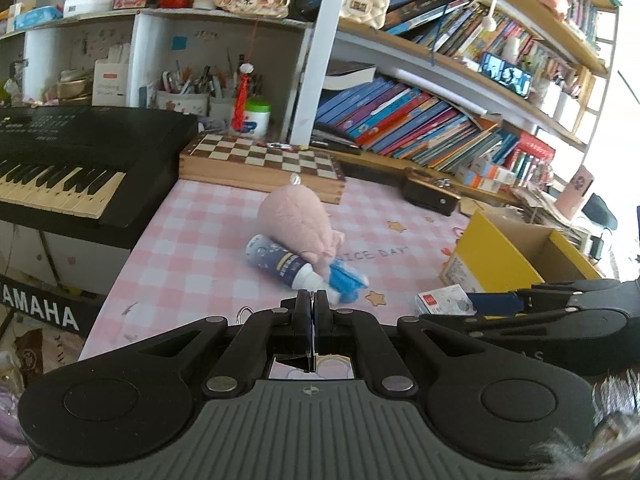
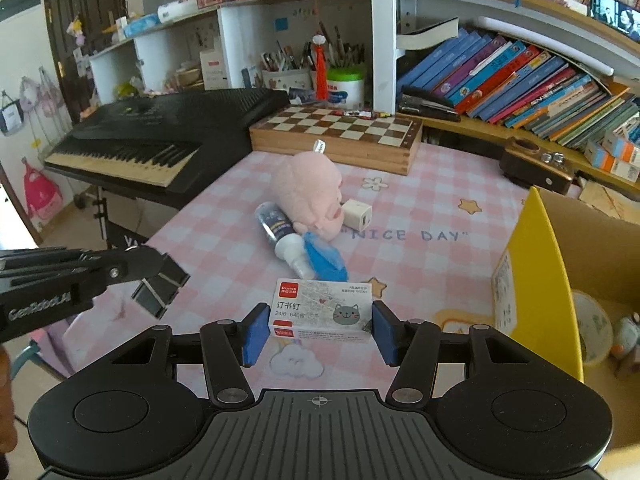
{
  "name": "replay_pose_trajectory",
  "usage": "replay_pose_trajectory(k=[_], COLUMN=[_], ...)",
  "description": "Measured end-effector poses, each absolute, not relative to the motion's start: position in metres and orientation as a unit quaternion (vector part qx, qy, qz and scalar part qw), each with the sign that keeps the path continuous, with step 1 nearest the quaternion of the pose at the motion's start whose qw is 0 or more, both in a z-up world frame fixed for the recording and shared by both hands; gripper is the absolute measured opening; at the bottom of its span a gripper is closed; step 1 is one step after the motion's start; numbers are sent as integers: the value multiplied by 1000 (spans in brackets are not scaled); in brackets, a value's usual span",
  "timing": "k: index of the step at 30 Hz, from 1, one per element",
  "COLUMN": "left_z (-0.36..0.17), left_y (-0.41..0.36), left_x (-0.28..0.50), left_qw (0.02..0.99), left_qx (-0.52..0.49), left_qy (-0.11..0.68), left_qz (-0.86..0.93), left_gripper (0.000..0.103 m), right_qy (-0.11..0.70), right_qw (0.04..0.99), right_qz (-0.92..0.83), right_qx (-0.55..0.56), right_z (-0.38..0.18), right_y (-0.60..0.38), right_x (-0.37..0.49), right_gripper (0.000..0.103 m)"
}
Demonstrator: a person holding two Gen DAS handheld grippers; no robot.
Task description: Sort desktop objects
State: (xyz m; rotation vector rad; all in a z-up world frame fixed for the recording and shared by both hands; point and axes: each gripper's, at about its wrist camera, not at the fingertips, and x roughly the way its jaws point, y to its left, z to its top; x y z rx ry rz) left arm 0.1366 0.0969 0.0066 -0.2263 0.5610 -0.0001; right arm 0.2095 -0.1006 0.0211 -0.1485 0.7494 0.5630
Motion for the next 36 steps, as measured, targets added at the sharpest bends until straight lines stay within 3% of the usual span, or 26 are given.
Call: replay_pose_trajectory(k=[36], left_z=[25], left_y=[60], left_x=[17], left_qw=[945], left_qx=[-80], left_qy=[275], left_qz=[-158], left_gripper=[2], right_qy=[368], right_qw=[913], right_qz=[175], right_qx=[-8], right_z=[27], right_y=[-147], right_x=[52], right_gripper=[54])
